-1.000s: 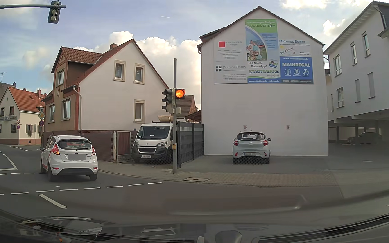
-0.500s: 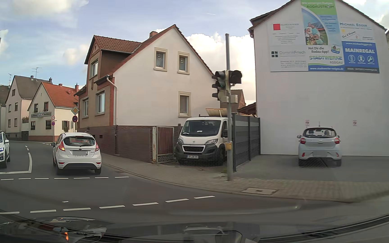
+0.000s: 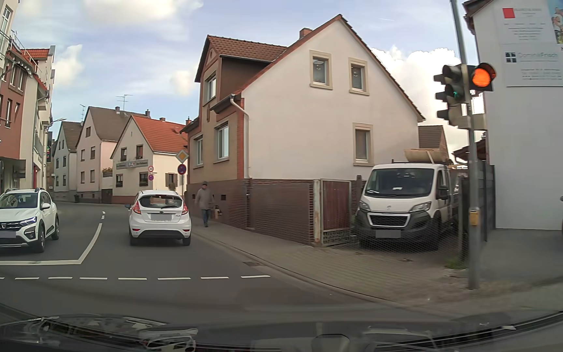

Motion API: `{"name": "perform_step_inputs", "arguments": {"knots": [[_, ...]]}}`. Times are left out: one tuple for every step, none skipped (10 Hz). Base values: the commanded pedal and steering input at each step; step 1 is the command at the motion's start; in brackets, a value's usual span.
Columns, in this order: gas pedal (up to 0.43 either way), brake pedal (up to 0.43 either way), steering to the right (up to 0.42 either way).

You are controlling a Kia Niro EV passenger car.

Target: Follow the waypoints while adhering to traffic rules and regulations

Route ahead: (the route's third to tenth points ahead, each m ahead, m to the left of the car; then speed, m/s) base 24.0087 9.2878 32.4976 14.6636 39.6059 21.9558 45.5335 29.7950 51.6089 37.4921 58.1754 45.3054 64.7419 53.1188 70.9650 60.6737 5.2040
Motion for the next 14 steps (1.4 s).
{"name": "perform_step_inputs", "arguments": {"knots": [[0.157, 0.000, -0.390], [0.157, 0.000, -0.386], [0.157, 0.000, -0.378], [0.157, 0.000, -0.365], [0.169, 0.000, -0.340], [0.169, 0.000, -0.310], [0.169, 0.000, -0.266], [0.169, 0.000, -0.233], [0.177, 0.000, -0.189], [0.197, 0.000, -0.151], [0.220, 0.000, -0.115], [0.228, 0.000, -0.088], [0.228, 0.000, -0.065], [0.240, 0.000, -0.045]]}}
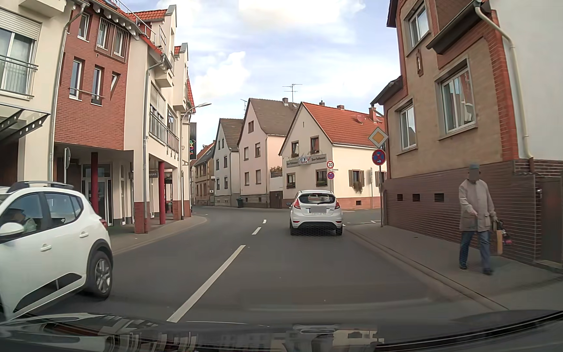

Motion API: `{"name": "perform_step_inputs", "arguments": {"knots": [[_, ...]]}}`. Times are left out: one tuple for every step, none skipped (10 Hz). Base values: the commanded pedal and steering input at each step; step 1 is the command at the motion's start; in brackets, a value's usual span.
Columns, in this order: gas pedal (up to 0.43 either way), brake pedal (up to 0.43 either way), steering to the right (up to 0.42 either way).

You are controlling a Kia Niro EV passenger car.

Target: Follow the waypoints while adhering to traffic rules and regulations

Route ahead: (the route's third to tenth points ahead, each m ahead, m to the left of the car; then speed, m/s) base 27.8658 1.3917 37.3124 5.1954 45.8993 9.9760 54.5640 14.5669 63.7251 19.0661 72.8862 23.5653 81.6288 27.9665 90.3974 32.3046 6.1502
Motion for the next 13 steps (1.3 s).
{"name": "perform_step_inputs", "arguments": {"knots": [[0.240, 0.000, -0.032], [0.240, 0.000, -0.017], [0.248, 0.000, -0.009], [0.260, 0.000, -0.004], [0.260, 0.000, -0.001], [0.260, 0.000, 0.001], [0.260, 0.000, 0.001], [0.260, 0.000, 0.001], [0.260, 0.000, 0.001], [0.260, 0.000, 0.001], [0.260, 0.000, 0.001], [0.260, 0.000, 0.001], [0.260, 0.000, 0.001]]}}
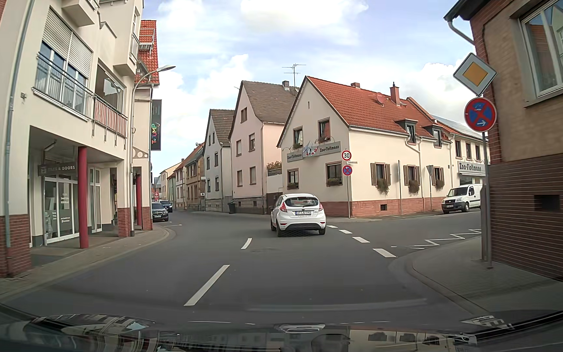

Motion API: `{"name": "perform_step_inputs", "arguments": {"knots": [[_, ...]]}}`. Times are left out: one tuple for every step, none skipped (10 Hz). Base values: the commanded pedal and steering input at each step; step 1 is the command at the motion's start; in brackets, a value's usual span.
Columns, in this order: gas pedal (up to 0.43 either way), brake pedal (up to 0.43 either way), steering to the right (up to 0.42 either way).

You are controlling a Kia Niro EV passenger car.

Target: Follow the waypoints while adhering to traffic rules and regulations

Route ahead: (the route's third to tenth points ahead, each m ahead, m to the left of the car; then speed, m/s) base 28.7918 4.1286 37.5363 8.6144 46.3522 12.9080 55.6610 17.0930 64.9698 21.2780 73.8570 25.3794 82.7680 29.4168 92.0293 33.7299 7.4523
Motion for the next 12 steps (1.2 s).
{"name": "perform_step_inputs", "arguments": {"knots": [[0.260, 0.000, 0.001], [0.260, 0.000, 0.001], [0.260, 0.000, 0.000], [0.260, 0.000, 0.000], [0.260, 0.000, -0.002], [0.260, 0.000, -0.006], [0.260, 0.000, -0.013], [0.260, 0.000, -0.020], [0.248, 0.000, -0.030], [0.248, 0.000, -0.036], [0.228, 0.000, -0.042], [0.228, 0.000, -0.045]]}}
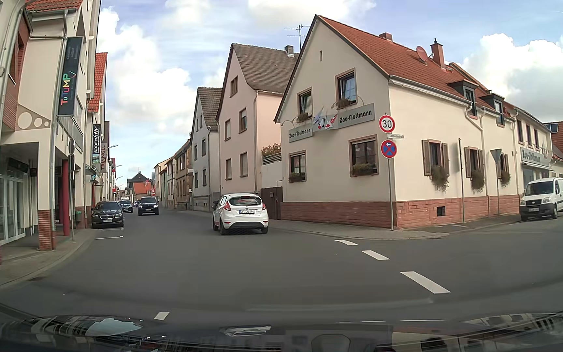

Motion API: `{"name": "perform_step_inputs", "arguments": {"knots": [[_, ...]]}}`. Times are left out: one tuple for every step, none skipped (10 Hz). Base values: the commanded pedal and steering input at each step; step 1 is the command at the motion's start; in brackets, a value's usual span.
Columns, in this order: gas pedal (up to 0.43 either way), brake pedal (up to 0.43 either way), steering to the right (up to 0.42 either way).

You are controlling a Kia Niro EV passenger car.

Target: Follow the waypoints while adhering to traffic rules and regulations

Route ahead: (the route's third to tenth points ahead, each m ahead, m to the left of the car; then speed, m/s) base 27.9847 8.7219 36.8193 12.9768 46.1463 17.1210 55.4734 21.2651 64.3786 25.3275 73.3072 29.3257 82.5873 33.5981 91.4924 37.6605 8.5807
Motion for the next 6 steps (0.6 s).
{"name": "perform_step_inputs", "arguments": {"knots": [[0.228, 0.000, -0.049], [0.220, 0.000, -0.054], [0.209, 0.000, -0.058], [0.209, 0.000, -0.064], [0.209, 0.000, -0.073], [0.209, 0.000, -0.080]]}}
